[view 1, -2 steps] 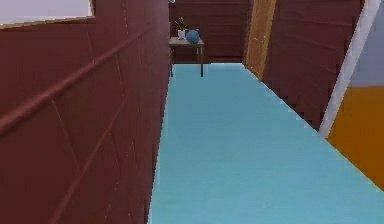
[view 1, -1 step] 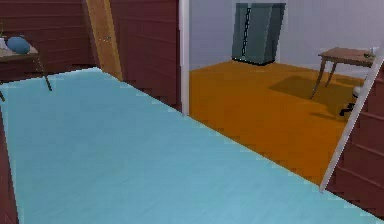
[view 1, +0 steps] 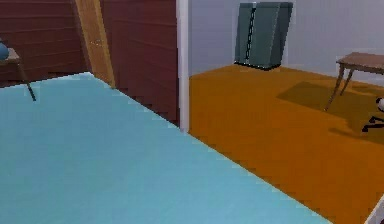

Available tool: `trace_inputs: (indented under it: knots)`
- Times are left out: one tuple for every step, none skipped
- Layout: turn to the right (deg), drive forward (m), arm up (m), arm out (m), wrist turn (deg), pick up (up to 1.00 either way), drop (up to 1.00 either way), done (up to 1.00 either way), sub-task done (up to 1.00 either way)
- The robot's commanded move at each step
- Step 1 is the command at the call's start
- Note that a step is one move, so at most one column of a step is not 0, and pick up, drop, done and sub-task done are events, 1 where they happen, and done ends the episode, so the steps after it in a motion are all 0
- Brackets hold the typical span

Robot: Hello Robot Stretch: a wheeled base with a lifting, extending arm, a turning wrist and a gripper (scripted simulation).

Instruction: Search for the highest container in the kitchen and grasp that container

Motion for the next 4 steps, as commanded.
trace_inputs:
  knots:
    - [36.0,0.0,0.0,0.0,0.0,0.0,0.0,0.0,0.0]
    - [0.0,1.0,0.0,0.0,0.0,0.0,0.0,0.0,0.0]
    - [0.0,1.0,0.0,0.0,0.0,0.0,0.0,0.0,0.0]
    - [3.0,0.0,0.0,0.0,0.0,0.0,0.0,0.0,0.0]
